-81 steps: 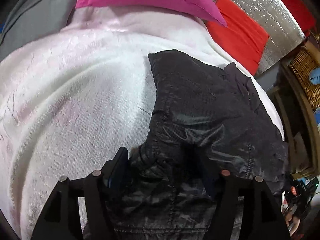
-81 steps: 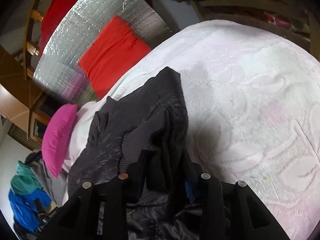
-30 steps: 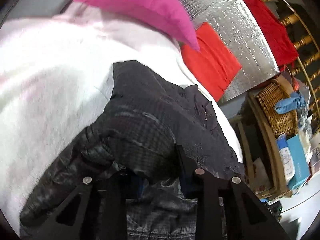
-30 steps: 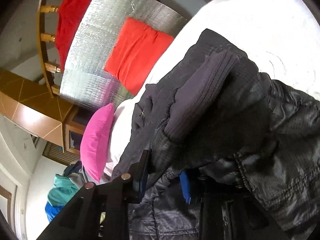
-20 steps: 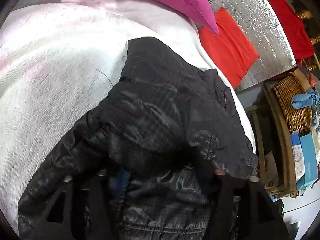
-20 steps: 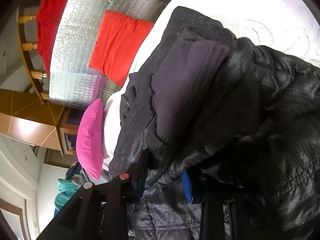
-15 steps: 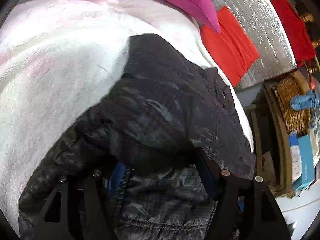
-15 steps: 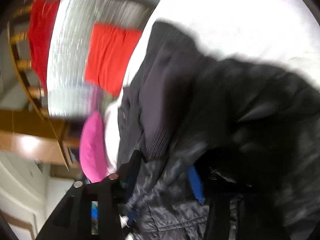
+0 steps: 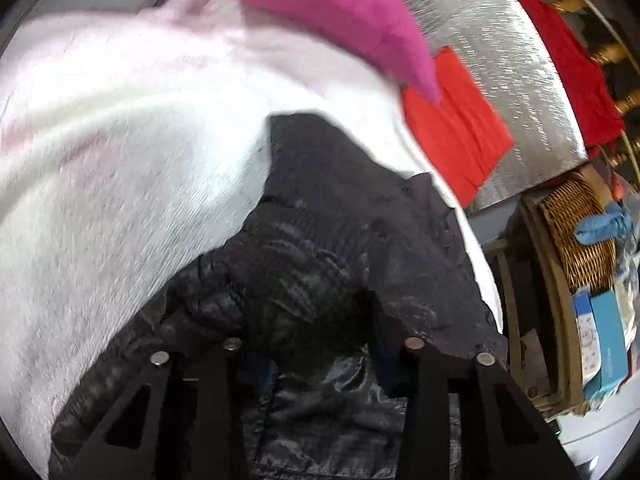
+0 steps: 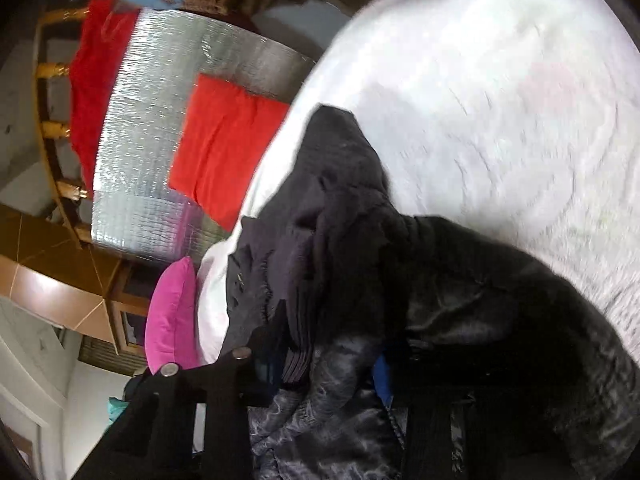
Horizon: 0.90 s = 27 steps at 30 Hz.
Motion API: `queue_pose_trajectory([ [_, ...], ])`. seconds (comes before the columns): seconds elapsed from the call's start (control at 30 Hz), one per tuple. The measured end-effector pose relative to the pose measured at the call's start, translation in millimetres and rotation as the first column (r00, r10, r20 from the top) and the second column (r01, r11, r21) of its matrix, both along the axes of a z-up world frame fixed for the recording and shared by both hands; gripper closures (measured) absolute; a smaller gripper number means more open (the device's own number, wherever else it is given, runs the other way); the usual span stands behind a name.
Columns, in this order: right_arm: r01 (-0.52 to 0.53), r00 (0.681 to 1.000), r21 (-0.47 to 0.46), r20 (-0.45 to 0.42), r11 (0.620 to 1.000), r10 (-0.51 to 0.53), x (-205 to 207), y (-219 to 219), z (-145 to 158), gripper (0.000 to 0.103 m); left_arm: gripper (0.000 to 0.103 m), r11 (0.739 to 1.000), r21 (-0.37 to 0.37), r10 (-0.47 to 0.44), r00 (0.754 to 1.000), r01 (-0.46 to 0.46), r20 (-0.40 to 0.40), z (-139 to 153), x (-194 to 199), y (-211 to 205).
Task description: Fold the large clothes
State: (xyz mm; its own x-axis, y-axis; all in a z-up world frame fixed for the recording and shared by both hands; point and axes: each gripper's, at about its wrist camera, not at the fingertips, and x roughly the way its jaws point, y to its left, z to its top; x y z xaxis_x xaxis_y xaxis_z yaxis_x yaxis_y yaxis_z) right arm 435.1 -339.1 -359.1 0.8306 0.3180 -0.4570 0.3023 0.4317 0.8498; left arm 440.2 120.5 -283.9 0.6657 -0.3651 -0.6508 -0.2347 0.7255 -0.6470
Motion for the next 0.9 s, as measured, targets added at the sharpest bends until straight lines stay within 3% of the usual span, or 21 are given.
queue_pose_trajectory([
  [0.1,0.002,1.000,-0.073,0.015,0.997,-0.001,1,8,12,0.066,0.063,0.998,0.058,-0.017,1.000,0.016,0.015,8,3,-7],
  [0.17,-0.002,1.000,-0.078,-0.026,0.997,0.000,5,11,7,0.066,0.060,0.998,0.054,-0.023,0.999,0.026,-0.048,-3,8,-7],
  [0.3,-0.005,0.999,0.009,-0.049,1.000,0.005,3,1,-4,0.064,0.049,0.999,0.004,-0.036,0.994,0.036,-0.107,-12,12,-5],
  [0.37,-0.007,0.999,0.017,-0.040,1.000,0.007,1,3,0,0.060,0.037,0.998,-0.013,-0.058,0.992,0.057,-0.113,-12,12,-8],
  [0.4,-0.021,0.999,0.034,-0.039,0.999,0.022,1,5,0,0.043,0.035,0.997,-0.033,-0.074,0.990,0.071,-0.116,-12,12,-10],
  [0.43,-0.039,0.999,0.055,-0.029,0.998,0.040,0,7,0,0.038,0.034,0.996,-0.045,-0.081,0.990,0.077,-0.114,-13,12,-11],
  [0.63,-0.145,0.989,0.022,-0.019,0.989,0.146,7,33,-1,0.038,0.034,0.977,-0.169,-0.148,0.985,0.130,-0.094,-21,8,-23],
  [0.7,-0.183,0.983,0.027,-0.007,0.983,0.183,11,42,-5,0.038,0.034,0.974,-0.169,-0.165,0.982,0.149,-0.086,-20,6,-30],
  [0.77,-0.203,0.979,-0.028,0.002,0.979,0.204,13,52,-2,0.052,0.035,0.978,-0.125,-0.174,0.982,0.165,-0.072,-17,6,-37],
  [0.8,-0.212,0.977,-0.067,-0.009,0.975,0.212,14,56,-1,0.067,0.037,0.981,-0.107,-0.167,0.984,0.160,-0.062,-16,5,-39],
  [0.83,-0.223,0.975,-0.085,-0.016,0.971,0.222,16,58,-2,0.070,0.047,0.985,-0.086,-0.157,0.987,0.152,-0.046,-14,3,-39],
  [0.9,-0.211,0.977,-0.090,-0.006,0.973,0.212,16,59,-2,0.074,0.052,0.987,-0.053,-0.153,0.988,0.151,-0.025,-11,3,-41],
])
